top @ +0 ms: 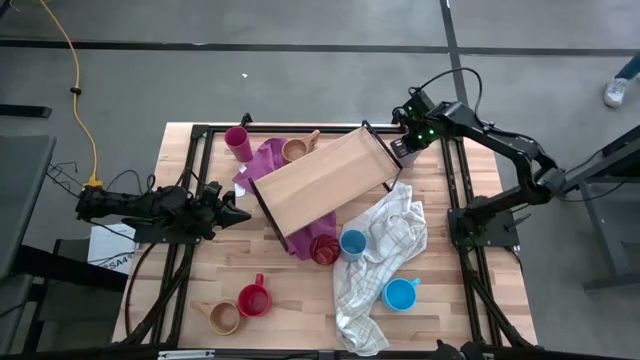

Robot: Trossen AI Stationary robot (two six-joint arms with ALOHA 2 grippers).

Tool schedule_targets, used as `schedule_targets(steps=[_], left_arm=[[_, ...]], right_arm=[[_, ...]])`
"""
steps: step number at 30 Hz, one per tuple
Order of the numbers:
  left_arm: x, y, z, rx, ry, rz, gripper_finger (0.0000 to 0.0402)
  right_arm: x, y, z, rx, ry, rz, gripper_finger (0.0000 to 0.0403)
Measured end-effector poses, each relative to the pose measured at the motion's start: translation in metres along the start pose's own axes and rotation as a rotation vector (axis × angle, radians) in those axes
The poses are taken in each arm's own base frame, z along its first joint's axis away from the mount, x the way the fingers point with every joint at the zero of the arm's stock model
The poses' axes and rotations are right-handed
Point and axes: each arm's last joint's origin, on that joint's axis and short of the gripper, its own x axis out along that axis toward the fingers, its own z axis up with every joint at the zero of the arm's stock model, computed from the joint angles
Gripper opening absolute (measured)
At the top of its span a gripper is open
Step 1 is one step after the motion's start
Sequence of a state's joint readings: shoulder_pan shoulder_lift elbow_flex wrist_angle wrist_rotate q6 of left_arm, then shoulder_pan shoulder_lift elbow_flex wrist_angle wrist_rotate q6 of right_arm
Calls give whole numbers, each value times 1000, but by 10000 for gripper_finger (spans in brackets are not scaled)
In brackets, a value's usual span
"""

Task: Stack small to large cups/mugs on shelf
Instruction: Put the purple cup on the shelf

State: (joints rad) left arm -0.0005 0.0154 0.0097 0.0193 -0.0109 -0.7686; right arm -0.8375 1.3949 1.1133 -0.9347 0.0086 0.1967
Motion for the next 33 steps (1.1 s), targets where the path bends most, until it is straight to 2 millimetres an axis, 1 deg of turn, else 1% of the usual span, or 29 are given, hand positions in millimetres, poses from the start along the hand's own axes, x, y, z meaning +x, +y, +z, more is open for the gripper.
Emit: schedule_targets(steps=[16,33], left_arm=[[0,0,0,0,0,0,1],[0,0,0,0,0,0,1]], right_arm=[[0,0,-1,3,15,5,62],[0,-1,-7,-10,74,-1,62]])
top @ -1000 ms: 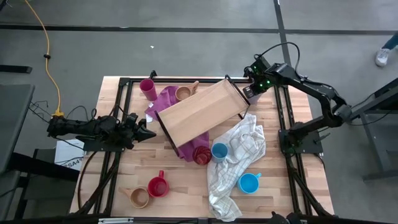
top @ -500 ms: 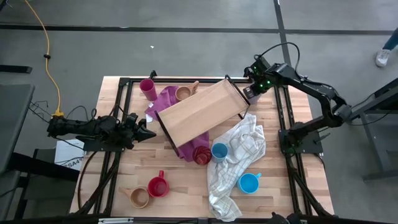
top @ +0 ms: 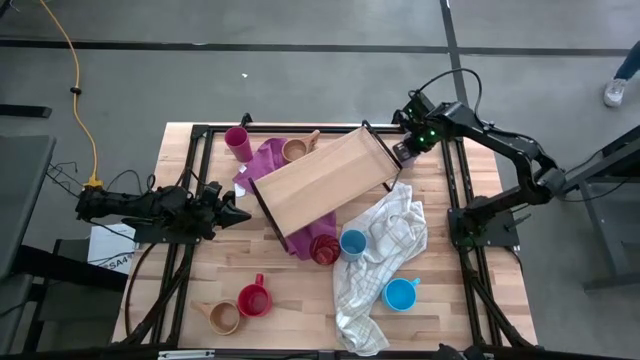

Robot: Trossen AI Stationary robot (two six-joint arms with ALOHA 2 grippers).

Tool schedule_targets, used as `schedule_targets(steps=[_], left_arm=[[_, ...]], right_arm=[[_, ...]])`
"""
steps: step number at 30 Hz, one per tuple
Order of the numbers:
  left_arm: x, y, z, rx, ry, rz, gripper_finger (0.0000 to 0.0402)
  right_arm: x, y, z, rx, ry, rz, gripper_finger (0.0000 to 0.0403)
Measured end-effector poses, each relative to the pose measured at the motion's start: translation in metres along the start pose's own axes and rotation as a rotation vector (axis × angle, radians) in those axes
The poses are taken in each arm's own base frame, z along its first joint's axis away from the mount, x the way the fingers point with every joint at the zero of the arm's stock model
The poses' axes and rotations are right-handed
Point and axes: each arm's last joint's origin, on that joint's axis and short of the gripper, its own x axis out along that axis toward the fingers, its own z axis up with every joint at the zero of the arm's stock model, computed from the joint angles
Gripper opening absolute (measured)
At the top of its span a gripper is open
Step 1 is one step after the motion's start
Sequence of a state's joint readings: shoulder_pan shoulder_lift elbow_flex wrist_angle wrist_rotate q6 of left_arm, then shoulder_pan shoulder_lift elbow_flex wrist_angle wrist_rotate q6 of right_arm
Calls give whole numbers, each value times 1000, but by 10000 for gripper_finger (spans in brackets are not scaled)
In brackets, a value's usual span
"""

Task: Stack small to large cups/mugs on shelf
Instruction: Put the purple cup on the shelf

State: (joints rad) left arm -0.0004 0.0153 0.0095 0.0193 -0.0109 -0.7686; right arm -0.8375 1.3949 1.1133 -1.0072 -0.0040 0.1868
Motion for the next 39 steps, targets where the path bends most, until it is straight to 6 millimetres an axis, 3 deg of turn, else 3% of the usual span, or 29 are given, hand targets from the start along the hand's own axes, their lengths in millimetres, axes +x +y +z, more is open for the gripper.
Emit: schedule_targets(steps=[14,39], left_arm=[[0,0,0,-6,3,-3,1],[0,0,0,-7,3,-3,1]], right_arm=[[0,0,0,-8,1,0,4],[-1,2,8,14,-89,18,0]])
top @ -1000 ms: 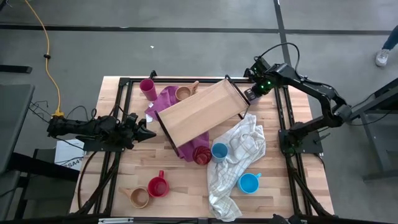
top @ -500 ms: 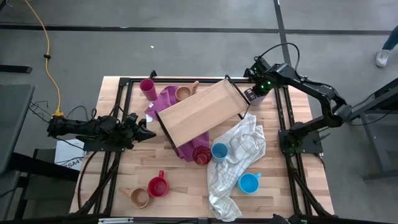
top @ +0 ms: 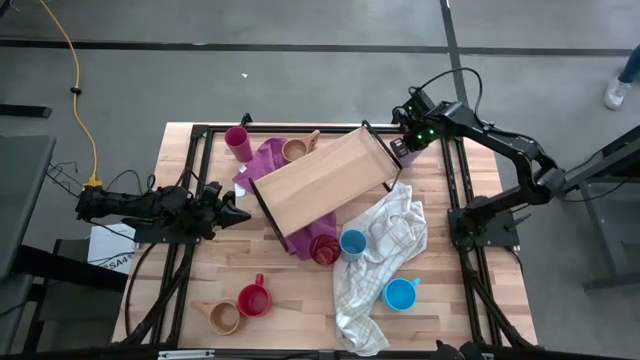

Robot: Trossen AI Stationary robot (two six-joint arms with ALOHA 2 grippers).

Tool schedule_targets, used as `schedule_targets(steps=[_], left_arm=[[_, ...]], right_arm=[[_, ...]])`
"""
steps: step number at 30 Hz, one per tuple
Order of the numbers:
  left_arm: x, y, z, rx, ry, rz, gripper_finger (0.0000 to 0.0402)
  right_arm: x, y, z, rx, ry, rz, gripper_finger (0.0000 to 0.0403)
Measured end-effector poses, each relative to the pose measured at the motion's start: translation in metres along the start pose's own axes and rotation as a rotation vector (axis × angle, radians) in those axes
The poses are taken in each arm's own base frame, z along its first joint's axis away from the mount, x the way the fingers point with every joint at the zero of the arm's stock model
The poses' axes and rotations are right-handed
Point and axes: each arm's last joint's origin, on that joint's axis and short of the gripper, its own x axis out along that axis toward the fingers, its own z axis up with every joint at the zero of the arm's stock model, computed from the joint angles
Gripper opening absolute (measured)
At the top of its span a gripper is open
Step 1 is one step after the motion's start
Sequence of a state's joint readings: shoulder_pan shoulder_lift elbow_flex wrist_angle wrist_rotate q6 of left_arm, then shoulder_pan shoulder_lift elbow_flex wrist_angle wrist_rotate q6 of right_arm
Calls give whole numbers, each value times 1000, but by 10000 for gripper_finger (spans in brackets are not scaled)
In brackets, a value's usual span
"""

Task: Stack small to large cups/mugs on shelf
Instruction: Put the purple cup on the shelf

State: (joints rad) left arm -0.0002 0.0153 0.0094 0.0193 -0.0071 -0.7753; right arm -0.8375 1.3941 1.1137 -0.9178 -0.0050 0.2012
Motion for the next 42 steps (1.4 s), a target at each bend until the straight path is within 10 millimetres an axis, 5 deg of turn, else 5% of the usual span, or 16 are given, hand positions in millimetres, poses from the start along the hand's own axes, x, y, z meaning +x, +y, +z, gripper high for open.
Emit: schedule_targets(steps=[8,42], left_arm=[[0,0,0,0,0,0,1],[0,0,0,11,2,2,1]], right_arm=[[-5,1,3,5,-54,14,0],[-104,2,-8,119,-623,252,0]])
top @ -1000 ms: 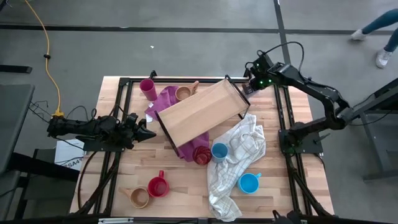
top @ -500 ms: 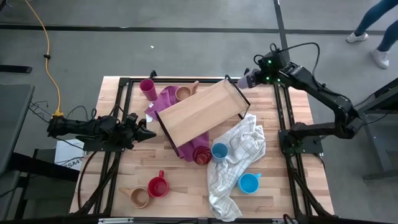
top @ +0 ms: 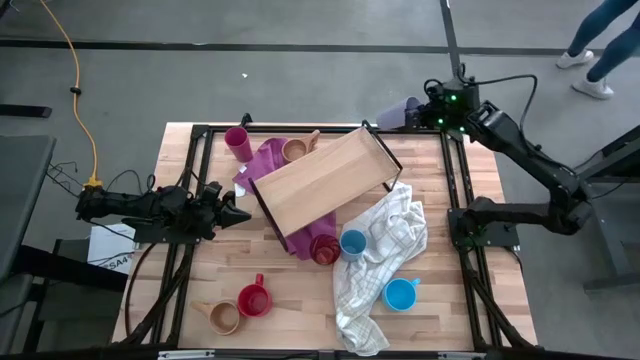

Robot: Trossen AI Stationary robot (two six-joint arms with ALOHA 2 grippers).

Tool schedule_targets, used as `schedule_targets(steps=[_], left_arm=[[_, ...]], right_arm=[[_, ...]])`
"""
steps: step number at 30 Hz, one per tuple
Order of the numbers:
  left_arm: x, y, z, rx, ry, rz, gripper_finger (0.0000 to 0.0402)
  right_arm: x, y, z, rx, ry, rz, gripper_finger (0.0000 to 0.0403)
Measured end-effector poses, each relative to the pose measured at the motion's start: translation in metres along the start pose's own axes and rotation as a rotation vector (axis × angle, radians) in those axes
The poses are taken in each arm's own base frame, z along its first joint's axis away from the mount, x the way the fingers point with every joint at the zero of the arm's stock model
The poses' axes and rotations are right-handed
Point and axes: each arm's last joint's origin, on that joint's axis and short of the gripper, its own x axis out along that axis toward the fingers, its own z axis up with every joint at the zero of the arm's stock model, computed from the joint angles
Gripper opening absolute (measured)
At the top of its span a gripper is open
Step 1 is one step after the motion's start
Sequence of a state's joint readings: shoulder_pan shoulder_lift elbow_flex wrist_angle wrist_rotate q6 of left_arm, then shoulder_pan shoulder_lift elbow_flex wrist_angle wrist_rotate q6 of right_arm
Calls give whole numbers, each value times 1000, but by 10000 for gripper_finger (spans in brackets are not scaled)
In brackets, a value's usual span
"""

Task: Stack small to large cups/mugs on shelf
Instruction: Put the purple cup on the shelf

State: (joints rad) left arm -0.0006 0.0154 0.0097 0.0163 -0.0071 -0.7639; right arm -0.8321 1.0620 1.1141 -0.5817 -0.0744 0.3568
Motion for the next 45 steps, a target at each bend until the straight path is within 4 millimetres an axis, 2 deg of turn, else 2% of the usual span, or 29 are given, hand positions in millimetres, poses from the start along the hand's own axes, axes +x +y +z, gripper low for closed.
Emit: schedule_targets(steps=[14,22,27,34,45], left_arm=[[0,0,0,0,2,2,1],[0,0,0,0,1,1,1],[0,0,0,0,2,2,1],[0,0,0,0,2,2,1],[0,0,0,0,5,-2,1]], right_arm=[[-18,24,-5,-24,-18,163,0],[-33,46,4,-71,-42,245,0],[-38,56,5,-100,7,254,0],[-32,70,-2,-156,93,260,0],[-11,93,-19,-231,195,279,0]])
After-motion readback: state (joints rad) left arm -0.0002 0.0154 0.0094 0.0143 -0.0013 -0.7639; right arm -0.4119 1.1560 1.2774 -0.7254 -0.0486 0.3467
